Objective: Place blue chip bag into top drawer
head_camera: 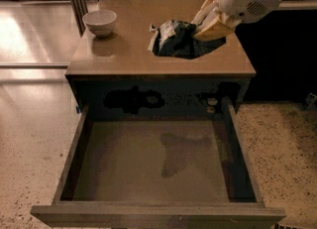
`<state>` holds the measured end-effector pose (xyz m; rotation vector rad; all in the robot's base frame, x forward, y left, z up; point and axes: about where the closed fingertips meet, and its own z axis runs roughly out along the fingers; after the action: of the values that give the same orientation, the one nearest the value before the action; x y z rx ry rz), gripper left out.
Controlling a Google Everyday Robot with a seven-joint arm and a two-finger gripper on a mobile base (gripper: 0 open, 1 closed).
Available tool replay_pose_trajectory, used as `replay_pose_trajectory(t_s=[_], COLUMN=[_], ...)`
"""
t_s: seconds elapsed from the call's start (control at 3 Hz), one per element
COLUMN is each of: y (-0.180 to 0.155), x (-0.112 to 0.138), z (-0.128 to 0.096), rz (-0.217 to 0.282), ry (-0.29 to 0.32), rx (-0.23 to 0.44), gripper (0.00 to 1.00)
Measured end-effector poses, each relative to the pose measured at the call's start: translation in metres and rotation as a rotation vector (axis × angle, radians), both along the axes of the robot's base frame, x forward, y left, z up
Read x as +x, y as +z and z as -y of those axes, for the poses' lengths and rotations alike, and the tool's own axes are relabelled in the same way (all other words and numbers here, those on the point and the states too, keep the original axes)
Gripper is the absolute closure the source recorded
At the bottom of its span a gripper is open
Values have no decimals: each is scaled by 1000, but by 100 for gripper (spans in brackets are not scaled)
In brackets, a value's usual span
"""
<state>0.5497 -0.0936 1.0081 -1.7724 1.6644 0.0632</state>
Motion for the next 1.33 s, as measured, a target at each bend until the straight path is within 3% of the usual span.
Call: replay_pose_trajectory(t_s=[0.67, 1.0, 1.33], y=[-229, -232, -264], x=[-49, -50, -54], z=[-36, -35, -30], rz=[-378, -380, -403], ry=[86, 82, 39], rx=[-124, -117, -46], gripper=[100, 100, 100])
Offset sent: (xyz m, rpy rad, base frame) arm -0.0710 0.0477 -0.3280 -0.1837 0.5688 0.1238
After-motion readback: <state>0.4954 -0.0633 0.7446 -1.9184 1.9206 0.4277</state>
